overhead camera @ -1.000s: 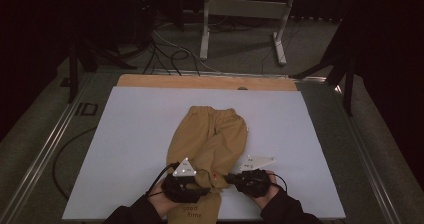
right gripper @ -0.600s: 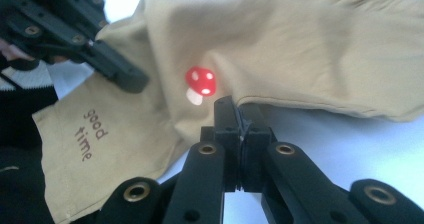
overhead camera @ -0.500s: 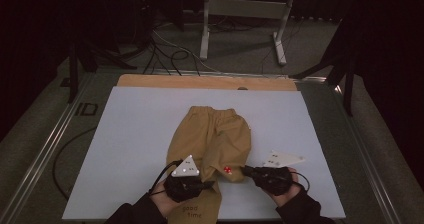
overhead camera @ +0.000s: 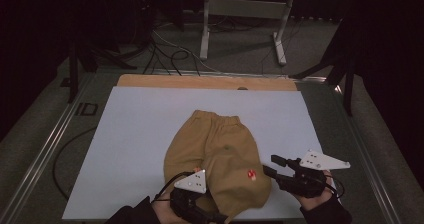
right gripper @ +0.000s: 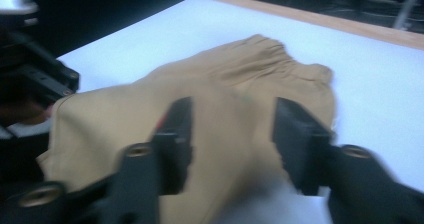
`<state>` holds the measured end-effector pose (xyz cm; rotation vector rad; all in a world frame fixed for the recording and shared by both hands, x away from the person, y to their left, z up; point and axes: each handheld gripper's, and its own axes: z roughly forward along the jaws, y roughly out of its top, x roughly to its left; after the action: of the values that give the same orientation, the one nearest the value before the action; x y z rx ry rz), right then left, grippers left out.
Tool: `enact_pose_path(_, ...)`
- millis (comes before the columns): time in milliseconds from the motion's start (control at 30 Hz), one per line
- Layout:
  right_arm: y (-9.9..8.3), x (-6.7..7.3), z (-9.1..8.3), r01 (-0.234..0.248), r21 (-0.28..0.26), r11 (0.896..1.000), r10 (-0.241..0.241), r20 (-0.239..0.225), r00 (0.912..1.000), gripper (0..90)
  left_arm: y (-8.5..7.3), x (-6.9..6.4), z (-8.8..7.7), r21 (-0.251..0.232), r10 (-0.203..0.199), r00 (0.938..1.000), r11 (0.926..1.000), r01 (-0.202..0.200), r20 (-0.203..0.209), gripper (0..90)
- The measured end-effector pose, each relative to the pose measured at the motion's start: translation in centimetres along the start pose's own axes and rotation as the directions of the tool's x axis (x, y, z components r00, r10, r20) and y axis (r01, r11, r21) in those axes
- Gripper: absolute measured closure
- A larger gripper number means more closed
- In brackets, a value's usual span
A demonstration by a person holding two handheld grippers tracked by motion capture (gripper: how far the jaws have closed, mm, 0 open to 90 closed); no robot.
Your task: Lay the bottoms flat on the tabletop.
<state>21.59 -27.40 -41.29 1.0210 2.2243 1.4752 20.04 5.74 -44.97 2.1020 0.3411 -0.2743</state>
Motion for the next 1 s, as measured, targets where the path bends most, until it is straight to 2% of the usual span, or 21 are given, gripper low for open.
enact_pose_path(67,-0.1,-0.5,0.1,-0.019,-0.017,1.000,0.020,0.015,0.9997,38.5,-0.2,-0.1,-0.3,0.031,-0.003,0.9998,0.9995,0.003,0.017,12.1)
enact_pose_path(100,-0.2,-0.7,0.2,-0.025,-0.025,0.999,0.026,0.021,0.9994,37.1,-0.3,-0.1,-0.4,0.054,-0.002,0.9998,0.9985,0.001,0.021,7.2)
enact_pose_path(133,-0.1,-0.9,0.3,-0.030,-0.023,0.999,0.031,0.029,0.9991,31.8,-0.6,-0.1,-0.5,0.087,0.006,0.9998,0.9962,-0.007,0.017,1.5)
enact_pose_path(200,-0.2,-1.3,0.5,-0.023,-0.034,0.999,0.023,0.009,0.9997,27.8,-0.9,0.1,-0.8,0.106,0.007,0.9999,0.9943,-0.006,-0.009,0.1)
enact_pose_path(233,-0.2,-1.5,0.7,-0.023,-0.028,0.999,0.023,0.002,0.9997,23.5,-1.1,0.4,-1.0,0.103,-0.004,0.9999,0.9946,0.005,-0.016,0.1)
enact_pose_path(267,-0.2,-1.6,0.9,-0.023,-0.035,0.999,0.023,-0.020,0.9995,22.3,-1.2,0.5,-1.2,0.099,-0.015,0.9997,0.9949,0.017,-0.017,0.1)
enact_pose_path(333,-0.2,-1.9,1.3,-0.018,-0.034,0.999,0.017,-0.030,0.9994,20.1,-1.3,0.8,-1.8,0.089,-0.028,0.9994,0.9956,0.030,-0.022,0.0)
enact_pose_path(433,-0.1,-2.2,2.2,-0.014,-0.029,0.999,0.013,-0.037,0.9992,16.9,-1.4,1.3,-3.1,0.074,-0.027,0.9967,0.9967,0.032,-0.077,0.0)
enact_pose_path(500,-0.1,-2.4,2.7,-0.005,-0.027,1.000,0.004,-0.029,0.9996,16.6,-1.4,2.0,-3.9,0.041,-0.028,0.9917,0.9986,0.033,-0.126,0.0)
enact_pose_path(567,-0.1,-2.6,3.2,0.013,-0.024,1.000,-0.013,-0.016,0.9998,16.5,-1.6,2.9,-4.7,0.008,-0.037,0.9825,0.9992,0.039,-0.183,0.0)
enact_pose_path(633,-0.1,-2.9,3.6,0.014,-0.023,1.000,-0.014,-0.026,0.9996,15.8,-1.7,3.8,-5.2,-0.005,-0.052,0.9747,0.9986,0.052,-0.217,0.0)
enact_pose_path(700,-0.1,-3.1,4.0,0.021,-0.007,1.000,-0.021,-0.018,0.9996,15.2,-1.9,4.8,-5.5,-0.019,-0.064,0.9666,0.9979,0.061,-0.248,0.0)
enact_pose_path(767,-0.2,-3.4,4.4,0.020,-0.006,1.000,-0.020,-0.022,0.9995,14.6,-2.0,5.6,-5.7,-0.020,-0.061,0.9589,0.9981,0.058,-0.277,0.0)
enact_pose_path(900,-0.6,-3.9,5.5,0.035,0.012,0.999,-0.035,0.005,0.9994,13.7,-2.2,7.1,-5.8,-0.009,-0.056,0.9417,0.9984,0.057,-0.332,0.0)
enact_pose_path(967,-0.7,-4.2,6.2,0.036,0.027,0.999,-0.037,0.011,0.9993,13.7,-2.1,7.8,-5.7,-0.003,-0.050,0.9353,0.9986,0.052,-0.350,0.0)
enact_pose_path(1000,-0.7,-4.3,6.5,0.039,0.026,0.999,-0.039,0.020,0.9990,14.0,-2.1,8.1,-5.7,-0.001,-0.048,0.9287,0.9987,0.051,-0.368,0.0)
